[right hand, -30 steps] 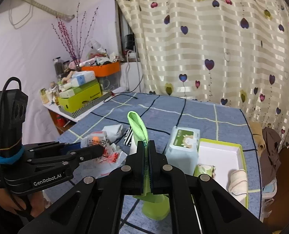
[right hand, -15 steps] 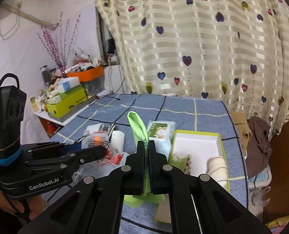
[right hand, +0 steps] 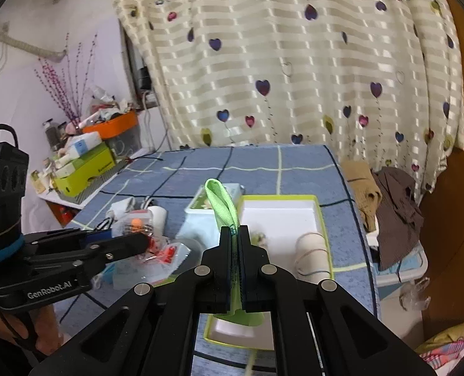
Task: Organize soft objects
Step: 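Lift the mesh bag and green cloth and carry both toward the white tray, then lower the green cloth into the tray with the right tool while the left tool holds the mesh bag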
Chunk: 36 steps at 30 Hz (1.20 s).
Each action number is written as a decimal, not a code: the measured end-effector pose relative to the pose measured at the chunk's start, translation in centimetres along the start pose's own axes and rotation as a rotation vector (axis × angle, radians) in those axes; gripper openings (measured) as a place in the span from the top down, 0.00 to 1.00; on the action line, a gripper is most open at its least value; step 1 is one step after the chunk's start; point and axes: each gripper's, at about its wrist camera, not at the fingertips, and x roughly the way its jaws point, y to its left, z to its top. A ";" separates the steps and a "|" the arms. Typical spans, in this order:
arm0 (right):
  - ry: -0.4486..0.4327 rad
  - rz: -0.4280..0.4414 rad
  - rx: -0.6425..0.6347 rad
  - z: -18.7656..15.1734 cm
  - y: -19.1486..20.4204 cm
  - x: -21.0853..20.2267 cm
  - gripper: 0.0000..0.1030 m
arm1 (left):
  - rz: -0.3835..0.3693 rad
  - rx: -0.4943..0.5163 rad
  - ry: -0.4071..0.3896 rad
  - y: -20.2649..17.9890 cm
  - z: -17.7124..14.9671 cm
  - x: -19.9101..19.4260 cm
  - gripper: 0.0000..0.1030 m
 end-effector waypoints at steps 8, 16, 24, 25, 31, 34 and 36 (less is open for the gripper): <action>0.035 -0.026 0.063 -1.4 -3.4 1.1 0.96 | -0.011 0.016 0.037 -1.2 0.1 2.1 0.78; 0.177 -0.051 0.103 -4.6 -5.7 5.1 0.96 | -0.019 0.027 0.075 -1.8 0.0 3.9 0.78; 0.275 -0.085 0.135 -7.1 -7.7 8.2 0.96 | -0.034 0.041 0.125 -2.4 -0.5 5.9 0.78; 0.275 -0.090 0.137 -7.1 -7.8 8.3 0.96 | -0.038 0.043 0.132 -2.5 -0.6 6.1 0.78; 0.213 -0.098 0.138 -6.0 -8.3 6.4 0.73 | -0.075 0.059 0.197 -3.6 -1.6 7.9 0.77; 0.193 -0.094 0.136 -5.8 -8.4 5.8 0.73 | -0.090 0.062 0.251 -4.2 -2.4 9.2 0.77; 0.192 -0.091 0.139 -5.9 -8.7 5.7 0.72 | -0.097 0.063 0.278 -4.5 -2.8 10.0 0.77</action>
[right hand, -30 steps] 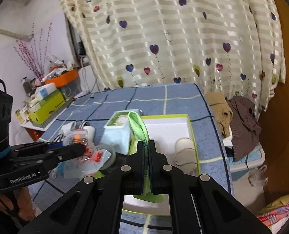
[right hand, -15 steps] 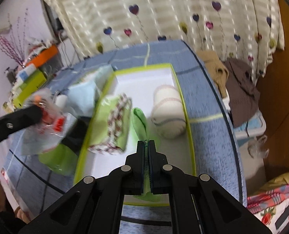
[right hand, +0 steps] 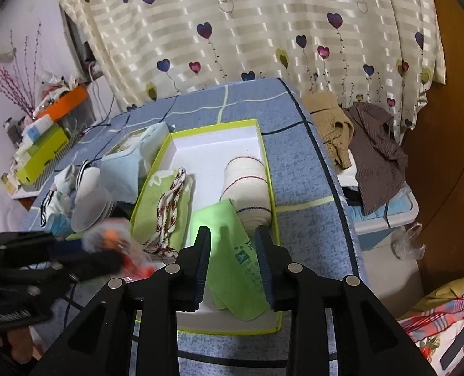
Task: Organize soft objects
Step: 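Lower the green cloth into the tray with the right tool while the left tool holds the mesh bag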
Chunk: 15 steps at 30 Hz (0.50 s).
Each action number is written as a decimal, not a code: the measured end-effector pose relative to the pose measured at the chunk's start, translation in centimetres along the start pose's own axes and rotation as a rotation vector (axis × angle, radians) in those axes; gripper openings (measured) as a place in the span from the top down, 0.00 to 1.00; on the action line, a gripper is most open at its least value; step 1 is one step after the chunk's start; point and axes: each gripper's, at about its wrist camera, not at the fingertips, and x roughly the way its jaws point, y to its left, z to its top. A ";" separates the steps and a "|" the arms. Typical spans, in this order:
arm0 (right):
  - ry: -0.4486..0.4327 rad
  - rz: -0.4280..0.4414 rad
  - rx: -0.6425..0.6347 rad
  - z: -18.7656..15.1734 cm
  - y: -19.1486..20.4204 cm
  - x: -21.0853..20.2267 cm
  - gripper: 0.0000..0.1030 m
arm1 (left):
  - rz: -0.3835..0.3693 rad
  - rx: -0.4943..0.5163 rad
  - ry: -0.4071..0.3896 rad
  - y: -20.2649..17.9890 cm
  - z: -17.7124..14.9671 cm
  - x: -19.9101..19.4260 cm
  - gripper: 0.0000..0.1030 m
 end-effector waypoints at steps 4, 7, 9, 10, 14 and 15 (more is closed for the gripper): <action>-0.004 0.002 0.017 -0.2 -0.7 -0.1 0.72 | 0.019 -0.003 0.041 -0.2 0.0 1.5 0.77; -0.013 0.007 0.022 -0.2 -0.9 -0.4 0.72 | 0.024 -0.011 0.078 -0.1 0.0 2.6 0.77; -0.018 0.011 0.023 -0.2 -1.0 -0.5 0.72 | 0.029 -0.015 0.099 -0.2 0.0 3.2 0.77; -0.020 0.013 0.023 -0.1 -1.1 -0.5 0.72 | 0.030 -0.019 0.113 -0.2 -0.1 3.6 0.77; -0.019 0.015 0.029 -0.1 -1.3 -0.3 0.72 | 0.058 -0.025 0.101 -0.1 0.6 4.3 0.77; -0.018 0.016 0.030 -0.1 -1.4 -0.3 0.72 | 0.072 -0.025 0.092 -0.1 0.8 4.3 0.77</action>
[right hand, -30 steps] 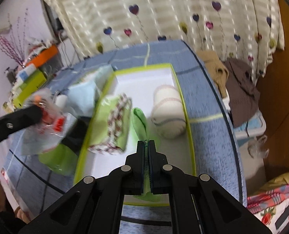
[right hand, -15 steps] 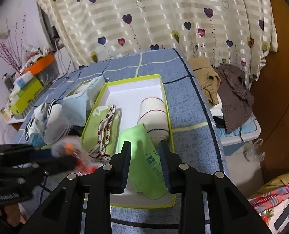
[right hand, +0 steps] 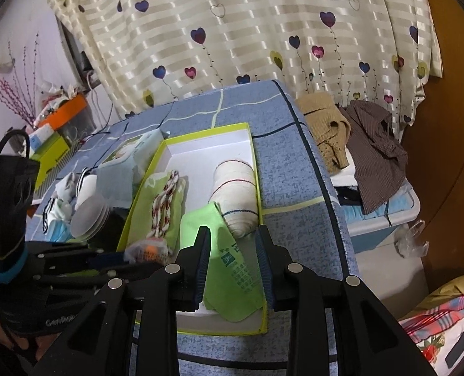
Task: Organize soft objects
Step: 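Lower the green cloth into the tray with the right tool while the left tool holds the mesh bag, then open the left tool to drop the mesh bag into the tray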
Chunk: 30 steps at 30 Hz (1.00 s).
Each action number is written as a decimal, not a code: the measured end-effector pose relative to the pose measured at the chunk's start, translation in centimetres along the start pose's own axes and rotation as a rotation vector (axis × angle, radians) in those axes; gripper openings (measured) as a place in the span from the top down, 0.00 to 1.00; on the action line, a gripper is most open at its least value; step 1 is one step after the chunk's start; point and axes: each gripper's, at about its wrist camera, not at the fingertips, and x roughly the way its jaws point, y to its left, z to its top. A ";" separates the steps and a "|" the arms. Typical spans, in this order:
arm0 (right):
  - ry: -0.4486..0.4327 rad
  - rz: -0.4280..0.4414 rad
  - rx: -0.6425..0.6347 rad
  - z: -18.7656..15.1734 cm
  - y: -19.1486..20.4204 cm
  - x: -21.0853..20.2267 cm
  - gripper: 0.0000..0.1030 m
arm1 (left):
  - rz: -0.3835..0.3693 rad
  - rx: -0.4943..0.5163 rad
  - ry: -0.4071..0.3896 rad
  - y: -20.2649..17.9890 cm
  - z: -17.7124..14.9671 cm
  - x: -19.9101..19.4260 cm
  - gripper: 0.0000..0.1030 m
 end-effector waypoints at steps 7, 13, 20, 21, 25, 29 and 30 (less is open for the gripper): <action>-0.008 -0.002 -0.014 0.4 0.2 -0.3 0.65 | 0.000 -0.012 -0.027 0.0 0.6 -0.4 0.76; -0.024 -0.019 -0.022 0.7 0.8 -1.1 0.58 | -0.032 -0.016 -0.061 0.2 0.5 -1.3 0.70; -0.042 -0.037 -0.033 1.0 1.9 -2.4 0.58 | -0.066 0.009 -0.122 -0.2 0.2 -3.8 0.63; -0.046 -0.039 -0.037 1.0 2.1 -2.6 0.57 | -0.067 0.011 -0.134 -0.2 0.1 -4.2 0.63; -0.055 -0.045 -0.045 1.0 2.9 -3.5 0.57 | -0.073 0.008 -0.173 0.0 -0.4 -5.8 0.63; -0.076 -0.044 -0.056 1.0 4.0 -4.7 0.56 | -0.068 0.010 -0.237 0.3 -1.1 -8.2 0.63; -0.080 -0.043 -0.060 1.0 4.3 -4.9 0.55 | -0.070 0.008 -0.247 0.3 -1.3 -8.6 0.63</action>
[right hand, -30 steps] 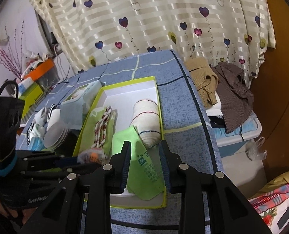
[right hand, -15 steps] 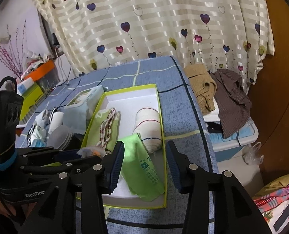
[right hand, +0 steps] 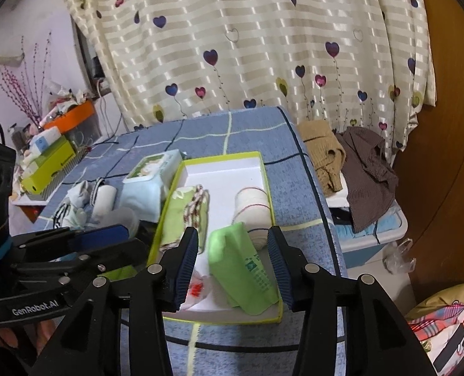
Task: Organize soft objects
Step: 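Open the left tool to drop the mesh bag into the tray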
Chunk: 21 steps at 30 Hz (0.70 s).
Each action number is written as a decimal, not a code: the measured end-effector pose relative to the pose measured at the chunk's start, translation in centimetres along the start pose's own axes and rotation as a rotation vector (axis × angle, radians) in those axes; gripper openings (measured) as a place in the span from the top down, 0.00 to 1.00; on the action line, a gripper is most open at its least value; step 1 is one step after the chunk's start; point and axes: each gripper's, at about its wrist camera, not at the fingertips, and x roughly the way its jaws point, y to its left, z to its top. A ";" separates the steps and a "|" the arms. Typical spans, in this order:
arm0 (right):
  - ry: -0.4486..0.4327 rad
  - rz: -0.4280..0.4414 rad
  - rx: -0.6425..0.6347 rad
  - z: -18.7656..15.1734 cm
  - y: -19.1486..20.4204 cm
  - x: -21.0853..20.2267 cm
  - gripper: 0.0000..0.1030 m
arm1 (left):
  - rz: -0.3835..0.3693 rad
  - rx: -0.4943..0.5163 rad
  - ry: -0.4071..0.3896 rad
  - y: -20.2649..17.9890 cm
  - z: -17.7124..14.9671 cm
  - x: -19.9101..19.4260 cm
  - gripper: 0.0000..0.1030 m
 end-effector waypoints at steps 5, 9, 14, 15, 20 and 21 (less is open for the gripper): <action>-0.013 0.010 -0.022 -0.1 1.7 -1.0 0.53 | 0.004 -0.016 -0.032 0.8 -0.6 -2.1 0.63; -0.013 0.025 -0.033 -0.1 3.1 -1.3 0.52 | 0.019 -0.025 -0.056 1.6 -0.9 -3.6 0.63; -0.008 0.047 -0.052 -0.2 4.8 -1.5 0.52 | 0.045 -0.031 -0.077 2.6 -1.4 -4.9 0.63; -0.007 0.047 -0.057 -0.2 5.1 -1.5 0.52 | 0.051 -0.035 -0.079 2.8 -1.5 -5.2 0.63; -0.002 0.058 -0.079 -0.1 6.5 -1.5 0.52 | 0.079 -0.054 -0.087 4.1 -2.0 -6.0 0.63; 0.000 0.061 -0.083 -0.1 6.9 -1.4 0.52 | 0.080 -0.059 -0.087 4.3 -2.1 -6.2 0.63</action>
